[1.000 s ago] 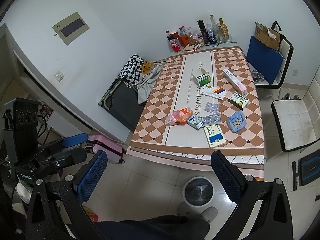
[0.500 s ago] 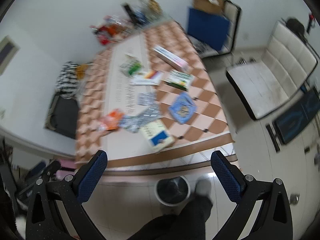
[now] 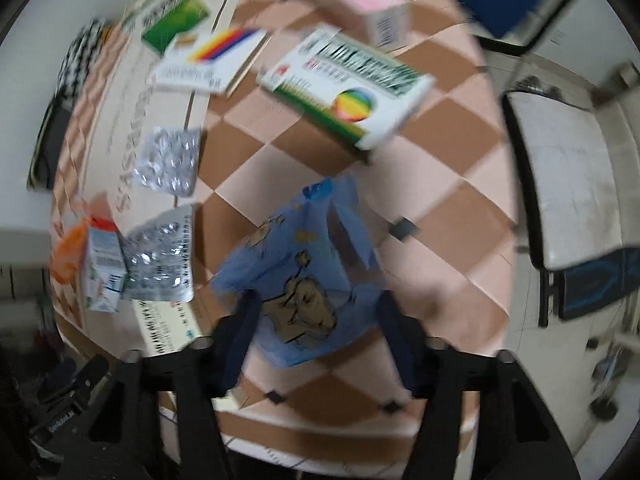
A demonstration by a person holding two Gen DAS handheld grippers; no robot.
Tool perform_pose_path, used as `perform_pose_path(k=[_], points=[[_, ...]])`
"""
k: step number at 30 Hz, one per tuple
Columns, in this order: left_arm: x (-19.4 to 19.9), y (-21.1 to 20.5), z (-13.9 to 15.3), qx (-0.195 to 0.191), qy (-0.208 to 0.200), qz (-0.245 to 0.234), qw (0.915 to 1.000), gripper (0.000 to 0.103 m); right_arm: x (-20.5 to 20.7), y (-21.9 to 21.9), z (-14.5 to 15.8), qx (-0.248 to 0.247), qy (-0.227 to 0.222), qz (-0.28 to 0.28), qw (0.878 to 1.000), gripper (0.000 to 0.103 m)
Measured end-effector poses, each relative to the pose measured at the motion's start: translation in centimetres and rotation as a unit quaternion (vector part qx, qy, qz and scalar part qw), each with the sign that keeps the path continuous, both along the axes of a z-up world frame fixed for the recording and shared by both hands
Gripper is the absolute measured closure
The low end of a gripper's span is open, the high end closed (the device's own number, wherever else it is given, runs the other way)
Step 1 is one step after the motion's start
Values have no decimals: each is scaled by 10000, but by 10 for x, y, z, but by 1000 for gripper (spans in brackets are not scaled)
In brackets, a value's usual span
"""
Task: Collect trash
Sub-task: 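Grasp the blue printed bag with the right tool while the left tool grasps the white medicine box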
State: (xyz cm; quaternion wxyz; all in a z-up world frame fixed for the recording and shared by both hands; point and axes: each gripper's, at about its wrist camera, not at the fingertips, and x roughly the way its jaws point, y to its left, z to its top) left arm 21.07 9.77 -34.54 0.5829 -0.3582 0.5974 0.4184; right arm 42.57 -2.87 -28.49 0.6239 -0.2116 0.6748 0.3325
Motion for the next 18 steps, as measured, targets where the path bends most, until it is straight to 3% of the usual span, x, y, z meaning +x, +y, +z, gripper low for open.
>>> perform_pose_path(k=[2, 3, 9, 15, 18], points=[[9, -6, 3, -71, -54, -18, 10000, 1, 1, 6, -3, 39, -79, 271, 9996, 69], [14, -10, 7, -94, -92, -30, 9999, 1, 1, 6, -1, 50, -119, 364, 9993, 84], [67, -41, 23, -533, -525, -423, 9963, 1, 26, -31, 10, -74, -207, 298, 9993, 87], [113, -54, 0, -932, -298, -461, 9941, 1, 46, -63, 7, -190, -114, -35, 9997, 87], [124, -52, -6, -861, -123, -445, 9952, 1, 45, -65, 5, -168, -123, -119, 9997, 87]])
